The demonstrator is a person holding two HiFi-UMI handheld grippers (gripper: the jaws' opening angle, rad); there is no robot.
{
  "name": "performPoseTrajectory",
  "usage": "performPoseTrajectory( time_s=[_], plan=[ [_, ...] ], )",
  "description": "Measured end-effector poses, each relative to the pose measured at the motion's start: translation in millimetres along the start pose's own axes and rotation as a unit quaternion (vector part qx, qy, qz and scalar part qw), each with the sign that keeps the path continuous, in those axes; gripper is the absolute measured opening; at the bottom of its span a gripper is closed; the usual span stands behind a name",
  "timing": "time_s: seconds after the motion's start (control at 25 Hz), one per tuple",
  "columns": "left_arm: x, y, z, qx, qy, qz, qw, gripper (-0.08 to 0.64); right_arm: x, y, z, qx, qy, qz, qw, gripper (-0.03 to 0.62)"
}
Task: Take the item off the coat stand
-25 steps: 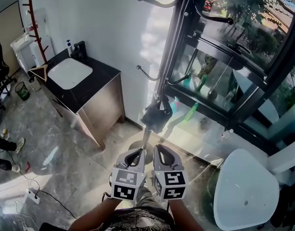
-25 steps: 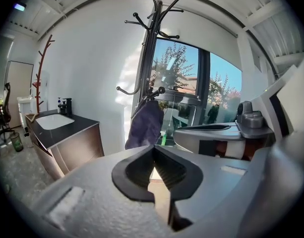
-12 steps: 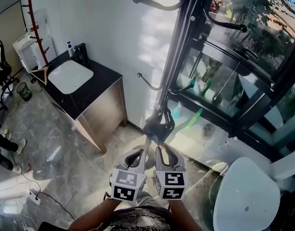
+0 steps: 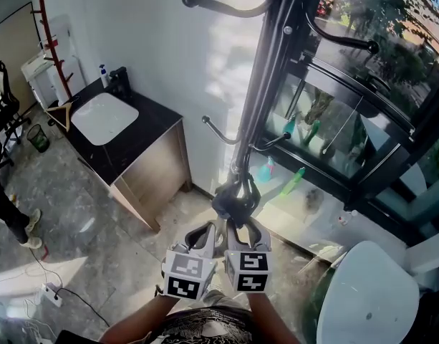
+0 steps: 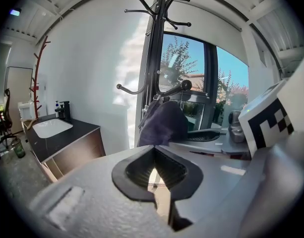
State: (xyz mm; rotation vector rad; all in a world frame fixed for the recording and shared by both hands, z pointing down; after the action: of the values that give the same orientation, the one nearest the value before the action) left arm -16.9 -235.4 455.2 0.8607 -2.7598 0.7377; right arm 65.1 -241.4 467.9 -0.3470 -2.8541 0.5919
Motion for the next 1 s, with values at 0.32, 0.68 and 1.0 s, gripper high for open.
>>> performPoseTrajectory(
  time_s=[0.32,0.68,1.0],
  plan=[
    [5.1,-11.1,6.1,0.001,0.002,0.003,1.0,0.002,-8.0,-22.7,-1.1,0.012,0.022,-0.009,1.0,0.074],
    [4.3,-10.8,4.6,0.002,0.0,0.0,1.0,0.002,-8.9,-16.2,4.4,-0.003,0.04,-0.018,0.999,0.018],
    [0.6,0.6,-0.1,0.001,-0.001,-0.005,1.0,0.002,-5.9,4.1,17.9,-0.029,0.055,-0.036,0.997,0.018]
  ],
)
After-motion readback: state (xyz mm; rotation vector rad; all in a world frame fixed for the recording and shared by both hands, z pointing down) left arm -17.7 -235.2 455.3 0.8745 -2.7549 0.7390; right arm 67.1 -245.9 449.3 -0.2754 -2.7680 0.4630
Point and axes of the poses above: the fingertips, and each gripper's own axes: y backward along the fingers, x to its left, z out of its top, the point moved 2 cm from there along y, backward along the fingers, and after that the axes turned 11 degrees about y, right-handed, at the moved point
